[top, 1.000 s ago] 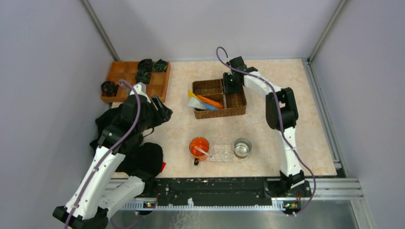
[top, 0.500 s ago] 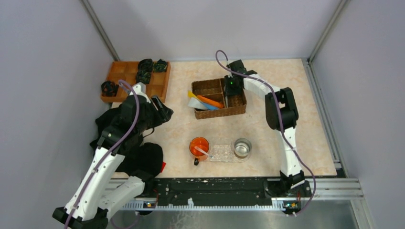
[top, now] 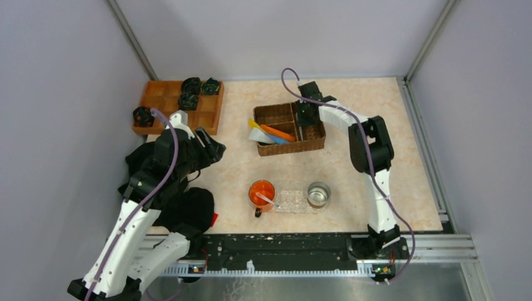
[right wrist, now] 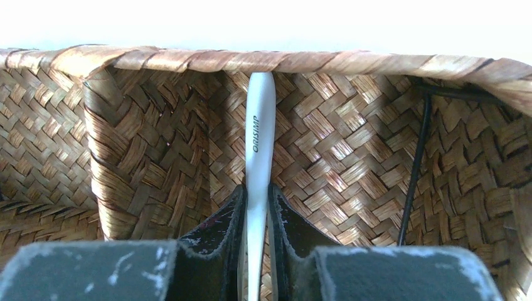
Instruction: Prepare toiletry sets of a toothbrush and toothpaste on the tray
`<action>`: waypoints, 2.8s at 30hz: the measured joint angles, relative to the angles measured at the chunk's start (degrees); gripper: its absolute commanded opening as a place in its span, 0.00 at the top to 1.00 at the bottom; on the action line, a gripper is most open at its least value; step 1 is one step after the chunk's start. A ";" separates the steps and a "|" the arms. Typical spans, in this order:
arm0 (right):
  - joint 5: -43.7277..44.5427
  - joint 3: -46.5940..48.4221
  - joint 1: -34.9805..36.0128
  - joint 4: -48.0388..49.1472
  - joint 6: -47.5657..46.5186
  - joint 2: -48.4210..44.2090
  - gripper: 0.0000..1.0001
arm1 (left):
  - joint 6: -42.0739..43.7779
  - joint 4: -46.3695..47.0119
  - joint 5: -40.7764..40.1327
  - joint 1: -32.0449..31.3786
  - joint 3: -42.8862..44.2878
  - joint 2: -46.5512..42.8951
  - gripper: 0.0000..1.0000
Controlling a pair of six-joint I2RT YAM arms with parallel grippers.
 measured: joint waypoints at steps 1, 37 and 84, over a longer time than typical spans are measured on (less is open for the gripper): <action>0.02 -0.11 0.00 0.07 -0.09 -0.13 0.94 | 0.02 -0.02 0.00 0.00 -0.02 -0.09 0.38; -0.26 11.19 3.69 -46.66 -7.54 -32.41 0.94 | 1.86 6.93 8.41 0.00 -8.72 -3.39 0.37; 2.51 -31.08 30.05 -47.60 10.64 -38.14 0.99 | 2.91 4.63 14.99 0.00 -14.14 -12.46 0.35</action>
